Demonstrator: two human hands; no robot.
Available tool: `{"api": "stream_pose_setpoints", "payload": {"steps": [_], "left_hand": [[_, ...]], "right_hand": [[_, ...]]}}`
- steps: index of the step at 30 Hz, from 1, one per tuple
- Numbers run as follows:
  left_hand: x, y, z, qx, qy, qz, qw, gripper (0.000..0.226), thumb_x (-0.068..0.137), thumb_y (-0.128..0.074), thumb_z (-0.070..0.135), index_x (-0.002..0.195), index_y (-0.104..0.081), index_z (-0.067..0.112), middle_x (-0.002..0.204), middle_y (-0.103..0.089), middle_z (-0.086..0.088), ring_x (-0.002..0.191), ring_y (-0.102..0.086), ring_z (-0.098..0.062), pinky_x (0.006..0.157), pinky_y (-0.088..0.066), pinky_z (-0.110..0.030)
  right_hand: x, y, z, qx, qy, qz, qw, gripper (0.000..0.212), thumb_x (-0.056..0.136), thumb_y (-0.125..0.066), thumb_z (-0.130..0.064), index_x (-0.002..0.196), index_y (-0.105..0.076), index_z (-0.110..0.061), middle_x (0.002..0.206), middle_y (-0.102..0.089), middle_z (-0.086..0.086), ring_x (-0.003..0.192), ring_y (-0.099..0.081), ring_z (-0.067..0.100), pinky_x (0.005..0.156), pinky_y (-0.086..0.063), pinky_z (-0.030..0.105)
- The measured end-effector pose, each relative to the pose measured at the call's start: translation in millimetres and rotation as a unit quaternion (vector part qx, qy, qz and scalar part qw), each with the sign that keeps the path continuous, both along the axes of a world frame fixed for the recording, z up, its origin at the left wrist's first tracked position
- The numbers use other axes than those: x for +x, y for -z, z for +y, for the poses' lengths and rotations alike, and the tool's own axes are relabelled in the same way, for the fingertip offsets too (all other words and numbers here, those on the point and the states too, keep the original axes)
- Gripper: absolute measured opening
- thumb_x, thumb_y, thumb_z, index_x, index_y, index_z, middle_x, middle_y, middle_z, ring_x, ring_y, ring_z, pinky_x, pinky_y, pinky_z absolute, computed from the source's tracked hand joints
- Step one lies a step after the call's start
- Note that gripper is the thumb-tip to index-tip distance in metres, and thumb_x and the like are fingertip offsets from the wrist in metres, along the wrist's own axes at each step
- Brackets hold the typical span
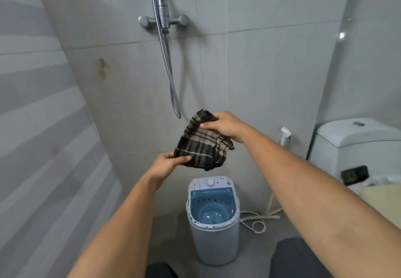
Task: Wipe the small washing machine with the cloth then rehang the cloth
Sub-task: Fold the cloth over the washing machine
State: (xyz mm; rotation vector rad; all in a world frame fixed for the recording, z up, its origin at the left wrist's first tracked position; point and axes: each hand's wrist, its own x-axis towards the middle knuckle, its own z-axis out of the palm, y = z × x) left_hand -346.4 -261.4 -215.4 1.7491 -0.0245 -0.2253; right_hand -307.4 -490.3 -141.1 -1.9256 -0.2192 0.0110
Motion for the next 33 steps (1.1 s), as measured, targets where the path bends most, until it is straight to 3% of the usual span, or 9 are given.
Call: {"api": "stream_pose_setpoints", "payload": {"steps": [4, 7, 10, 14, 18, 21, 27, 31, 33], "left_hand": [[-16, -26, -26, 0.020, 0.024, -0.048, 0.998, 0.022, 0.085, -0.077, 0.025, 0.099, -0.073, 0.008, 0.091, -0.080, -0.006, 0.088, -0.075, -0.020, 0.082, -0.056, -0.030], [-19, -32, -41, -0.057, 0.065, 0.021, 0.996, 0.031, 0.088, -0.074, 0.022, 0.113, -0.069, 0.004, 0.109, -0.077, -0.017, 0.104, -0.073, -0.033, 0.094, -0.057, -0.042], [-9, -27, -57, -0.097, 0.104, 0.050, 0.989, 0.027, 0.089, -0.070, 0.010, 0.115, -0.065, 0.005, 0.108, -0.076, -0.018, 0.097, -0.074, -0.030, 0.086, -0.058, -0.038], [24, -5, -73, -0.139, 0.038, 0.037, 0.989, 0.032, 0.088, -0.069, 0.004, 0.118, -0.058, 0.007, 0.109, -0.073, -0.019, 0.099, -0.072, -0.031, 0.093, -0.057, -0.045], [70, 24, -89, -0.155, -0.033, 0.069, 0.985, 0.036, 0.086, -0.073, 0.004, 0.115, -0.053, 0.010, 0.107, -0.072, -0.017, 0.096, -0.073, -0.031, 0.086, -0.060, -0.047], [102, 45, -97, -0.139, -0.031, 0.105, 0.984, 0.057, 0.077, -0.080, 0.006, 0.126, -0.050, 0.008, 0.114, -0.071, -0.021, 0.099, -0.073, -0.033, 0.088, -0.060, -0.051], [137, 63, -107, -0.143, -0.024, 0.131, 0.981, 0.079, 0.085, -0.073, -0.004, 0.139, -0.034, 0.038, 0.123, -0.058, -0.012, 0.109, -0.066, -0.035, 0.094, -0.057, -0.056], [139, 64, -106, -0.113, 0.000, 0.117, 0.987, 0.071, 0.088, -0.067, -0.006, 0.144, -0.047, 0.033, 0.130, -0.059, -0.013, 0.112, -0.065, -0.033, 0.095, -0.057, -0.052], [133, 60, -107, -0.097, 0.021, 0.113, 0.989, 0.066, 0.088, -0.064, -0.009, 0.141, -0.052, 0.029, 0.129, -0.058, -0.012, 0.114, -0.064, -0.033, 0.097, -0.057, -0.051]], "right_hand": [[-19, 1, -28, -0.036, 0.075, 0.002, 0.997, 0.031, 0.083, -0.084, -0.027, 0.106, -0.076, -0.008, 0.102, -0.078, 0.006, 0.090, -0.074, 0.019, 0.087, -0.057, 0.031], [-24, 20, -41, 0.033, 0.077, 0.065, 0.994, 0.037, 0.078, -0.088, -0.024, 0.108, -0.075, -0.007, 0.099, -0.080, 0.012, 0.093, -0.077, 0.028, 0.093, -0.060, 0.047], [-22, 36, -46, 0.105, 0.080, 0.104, 0.986, 0.039, 0.081, -0.086, -0.021, 0.114, -0.072, -0.005, 0.104, -0.079, 0.015, 0.095, -0.077, 0.030, 0.095, -0.059, 0.049], [-9, 73, -50, -0.004, 0.201, 0.150, 0.968, 0.074, 0.080, -0.072, -0.064, 0.133, -0.059, -0.013, 0.123, -0.068, 0.006, 0.106, -0.067, 0.025, 0.095, -0.052, 0.042], [2, 137, -70, 0.184, 0.086, 0.383, 0.901, 0.096, 0.066, -0.058, -0.091, 0.134, -0.055, -0.023, 0.121, -0.074, 0.008, 0.105, -0.074, 0.027, 0.097, -0.047, 0.057], [24, 173, -77, 0.304, 0.070, 0.348, 0.884, 0.084, 0.074, -0.068, -0.076, 0.140, -0.053, -0.025, 0.132, -0.069, 0.010, 0.118, -0.068, 0.024, 0.110, -0.037, 0.065], [47, 185, -78, 0.185, 0.028, 0.400, 0.897, 0.084, 0.074, -0.034, -0.096, 0.127, -0.066, -0.038, 0.122, -0.075, 0.000, 0.119, -0.067, 0.024, 0.101, -0.031, 0.060], [57, 189, -84, 0.305, 0.072, 0.335, 0.889, 0.070, 0.080, -0.060, -0.076, 0.137, -0.057, -0.034, 0.131, -0.069, 0.004, 0.124, -0.061, 0.025, 0.110, -0.036, 0.065], [54, 186, -83, 0.283, 0.070, 0.314, 0.904, 0.064, 0.083, -0.066, -0.065, 0.137, -0.057, -0.032, 0.128, -0.071, 0.004, 0.122, -0.062, 0.025, 0.103, -0.044, 0.060]]}}
